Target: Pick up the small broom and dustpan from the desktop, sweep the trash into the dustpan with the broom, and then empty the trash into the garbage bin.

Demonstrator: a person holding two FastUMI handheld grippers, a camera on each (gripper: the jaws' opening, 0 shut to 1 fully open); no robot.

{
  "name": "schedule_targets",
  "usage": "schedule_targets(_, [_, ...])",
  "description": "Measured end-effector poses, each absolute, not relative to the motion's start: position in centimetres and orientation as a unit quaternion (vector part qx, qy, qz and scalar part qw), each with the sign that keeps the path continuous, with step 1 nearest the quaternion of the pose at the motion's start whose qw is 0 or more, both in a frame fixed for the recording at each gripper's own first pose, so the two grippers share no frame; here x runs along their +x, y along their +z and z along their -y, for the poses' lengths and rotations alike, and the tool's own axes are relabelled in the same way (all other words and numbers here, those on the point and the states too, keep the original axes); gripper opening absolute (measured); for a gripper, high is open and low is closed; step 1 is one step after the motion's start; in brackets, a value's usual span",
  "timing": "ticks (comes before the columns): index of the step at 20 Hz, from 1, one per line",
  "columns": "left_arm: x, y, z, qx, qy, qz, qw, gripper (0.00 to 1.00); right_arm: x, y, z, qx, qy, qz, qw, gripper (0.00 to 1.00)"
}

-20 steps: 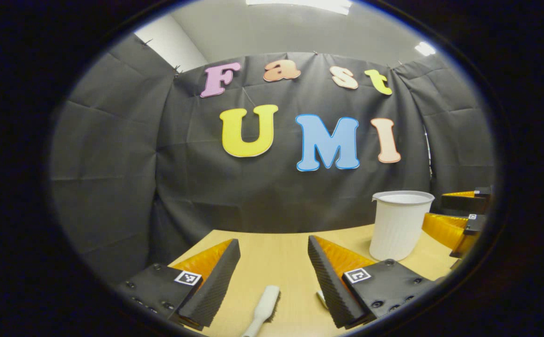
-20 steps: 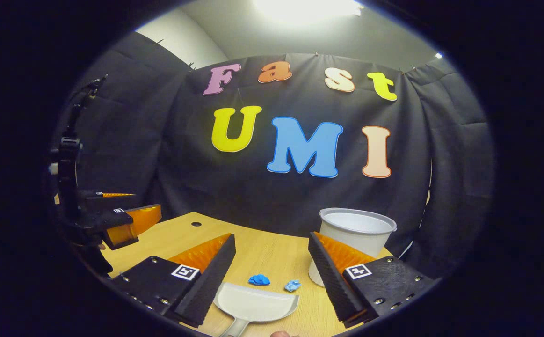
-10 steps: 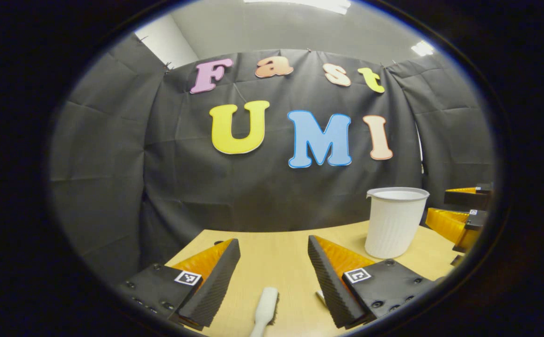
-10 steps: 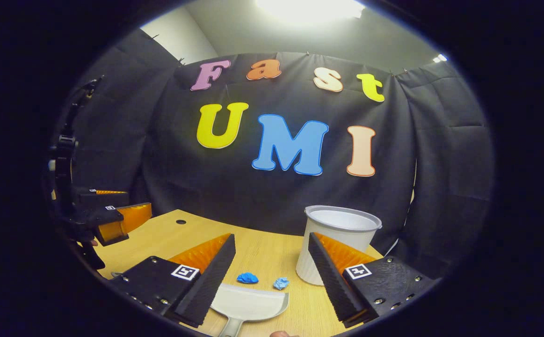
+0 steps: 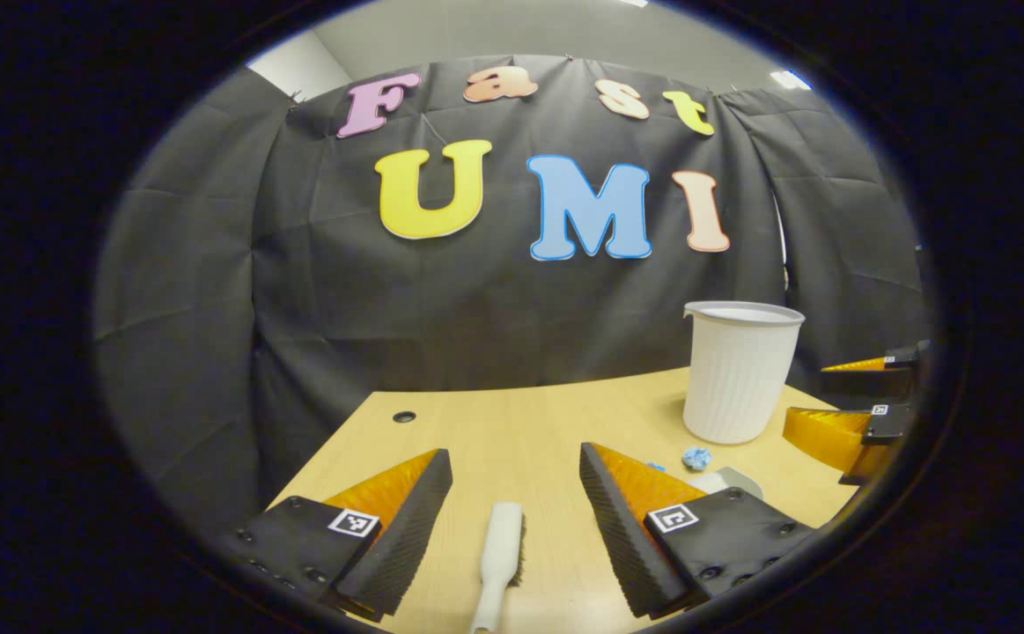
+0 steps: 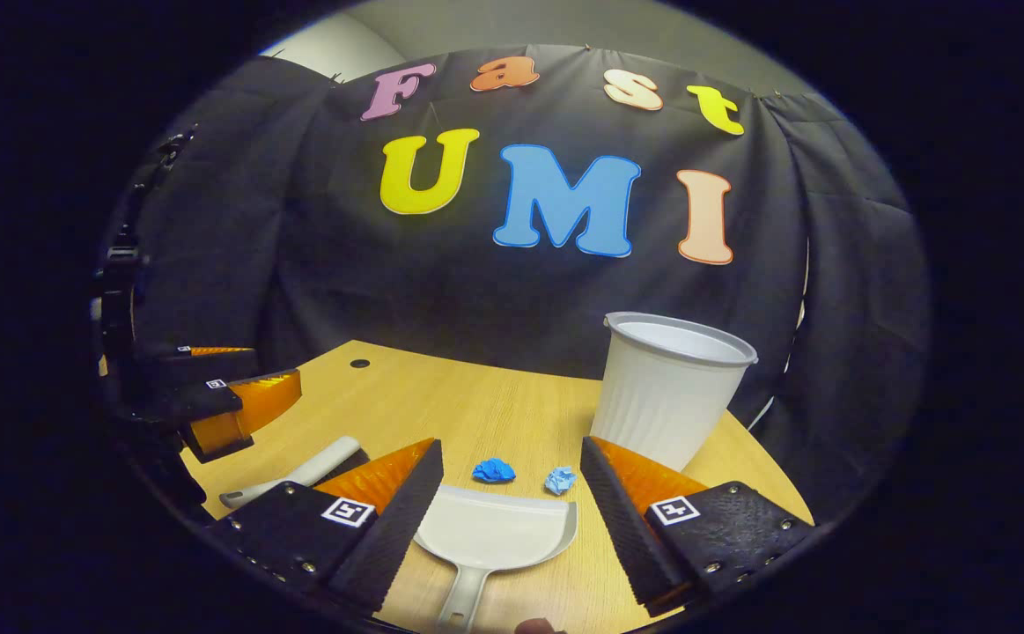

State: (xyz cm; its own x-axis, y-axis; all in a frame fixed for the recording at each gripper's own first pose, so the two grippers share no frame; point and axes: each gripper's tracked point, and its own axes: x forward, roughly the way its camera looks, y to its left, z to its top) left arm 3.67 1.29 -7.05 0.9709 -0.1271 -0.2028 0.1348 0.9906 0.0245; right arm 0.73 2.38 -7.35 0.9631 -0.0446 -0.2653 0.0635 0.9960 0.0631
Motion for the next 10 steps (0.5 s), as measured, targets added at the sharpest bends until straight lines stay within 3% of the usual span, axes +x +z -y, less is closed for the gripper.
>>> schedule_targets(10, [3.4,-17.7,-2.4,0.015,-0.091,-0.286,0.954,0.96,0.0,-14.3,-3.6,0.065,-0.028,-0.275,0.959,0.98])
